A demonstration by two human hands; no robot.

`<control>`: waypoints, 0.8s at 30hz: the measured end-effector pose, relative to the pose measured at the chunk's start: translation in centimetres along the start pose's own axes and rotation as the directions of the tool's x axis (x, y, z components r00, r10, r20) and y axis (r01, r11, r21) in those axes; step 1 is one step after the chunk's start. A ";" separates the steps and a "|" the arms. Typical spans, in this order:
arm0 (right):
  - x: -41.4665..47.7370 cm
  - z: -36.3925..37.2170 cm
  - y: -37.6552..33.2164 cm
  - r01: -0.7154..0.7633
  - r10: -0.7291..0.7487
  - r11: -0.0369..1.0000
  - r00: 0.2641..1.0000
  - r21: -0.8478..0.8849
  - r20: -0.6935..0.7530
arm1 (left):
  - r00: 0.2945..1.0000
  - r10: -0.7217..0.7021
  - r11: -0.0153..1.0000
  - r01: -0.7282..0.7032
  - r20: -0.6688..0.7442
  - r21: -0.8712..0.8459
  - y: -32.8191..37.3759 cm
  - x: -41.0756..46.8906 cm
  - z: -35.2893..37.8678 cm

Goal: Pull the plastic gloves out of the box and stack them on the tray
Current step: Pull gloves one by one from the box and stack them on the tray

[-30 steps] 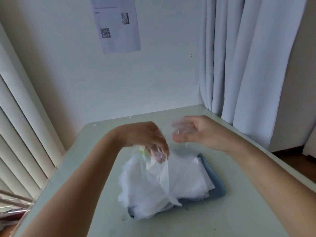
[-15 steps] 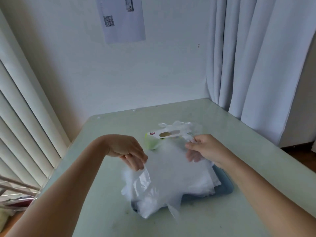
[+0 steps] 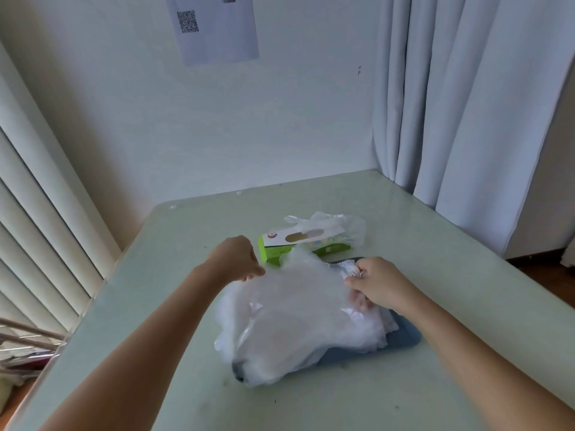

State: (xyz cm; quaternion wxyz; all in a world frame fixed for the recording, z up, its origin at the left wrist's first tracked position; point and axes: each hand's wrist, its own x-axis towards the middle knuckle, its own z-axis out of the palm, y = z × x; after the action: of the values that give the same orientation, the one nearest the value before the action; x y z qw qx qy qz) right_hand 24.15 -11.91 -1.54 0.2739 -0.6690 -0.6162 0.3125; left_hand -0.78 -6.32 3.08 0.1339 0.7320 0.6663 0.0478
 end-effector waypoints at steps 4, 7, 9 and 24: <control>0.3 0.0 0.2 0.027 -0.027 0.995 1.000 -0.093 0.001 | 0.952 0.150 0.985 -0.122 -0.268 0.118 2.5 -2.9 1.7; 0.8 -0.4 0.5 0.002 -0.001 0.999 0.999 -0.032 0.040 | 0.929 0.343 0.938 -0.333 -0.138 0.092 4.8 -5.7 4.5; 1.0 -0.6 0.9 -0.009 0.011 1.000 0.998 -0.025 0.063 | 0.919 0.391 0.905 -0.394 0.048 0.163 5.5 -6.9 6.6; -1.0 3.4 0.8 0.441 -0.175 0.739 0.855 -0.509 0.488 | 0.949 0.222 0.928 -0.277 0.225 0.250 2.5 -6.7 9.6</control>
State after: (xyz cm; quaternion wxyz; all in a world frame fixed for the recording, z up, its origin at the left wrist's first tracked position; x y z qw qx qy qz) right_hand 22.02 -13.04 -4.28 -0.0403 -0.5256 -0.8304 0.1806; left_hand 3.33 -14.37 -4.75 0.0865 0.8237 0.5513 -0.1005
